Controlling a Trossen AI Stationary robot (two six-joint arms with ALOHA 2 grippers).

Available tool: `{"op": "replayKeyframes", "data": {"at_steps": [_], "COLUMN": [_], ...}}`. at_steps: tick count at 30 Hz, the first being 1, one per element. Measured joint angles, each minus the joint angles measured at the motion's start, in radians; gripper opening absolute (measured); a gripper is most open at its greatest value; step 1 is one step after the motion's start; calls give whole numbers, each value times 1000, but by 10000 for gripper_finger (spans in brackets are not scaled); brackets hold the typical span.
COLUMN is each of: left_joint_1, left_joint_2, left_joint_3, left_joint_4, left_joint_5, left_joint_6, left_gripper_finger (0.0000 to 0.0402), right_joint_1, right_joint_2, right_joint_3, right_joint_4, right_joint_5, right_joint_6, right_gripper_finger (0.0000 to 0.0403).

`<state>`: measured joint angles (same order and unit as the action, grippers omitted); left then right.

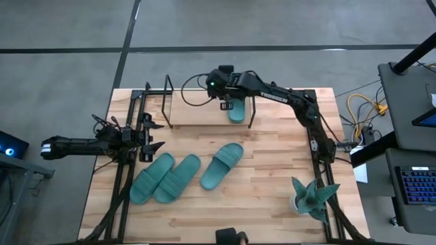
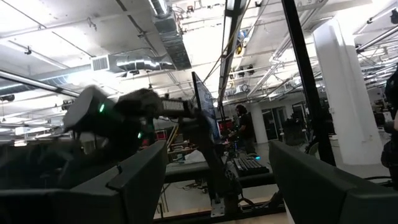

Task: Pick and place slides into the shelf
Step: Put the blue slide on the shelf

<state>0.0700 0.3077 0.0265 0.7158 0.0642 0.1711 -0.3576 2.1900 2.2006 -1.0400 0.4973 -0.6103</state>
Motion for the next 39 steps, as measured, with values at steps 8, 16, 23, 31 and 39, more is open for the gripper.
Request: {"op": "replayKeyframes", "data": {"at_steps": [8,16,23,31,39], "left_joint_1": [0,0,0,0,0], "left_joint_2": [1,-1,-1,-2,-2], "left_joint_3": [0,0,0,0,0], "left_joint_4": [-9,-14,-16,-15,-15], "left_joint_5": [-1,-1,-1,-1,-1], "left_joint_6": [0,0,1,1,1], "left_gripper_finger": [268,268,268,268,268], "right_joint_1": [-11,-16,-18,-34,-74], "right_joint_2": [67,70,70,70,70], "right_joint_3": [-4,-14,-76,-142,-144], "right_joint_4": [-101,-131,-99,8,11], "right_joint_5": [-8,-53,-29,25,28], "right_joint_6": [-14,-3,-16,-44,-27], "right_gripper_finger": [144,144,144,144,143]}}
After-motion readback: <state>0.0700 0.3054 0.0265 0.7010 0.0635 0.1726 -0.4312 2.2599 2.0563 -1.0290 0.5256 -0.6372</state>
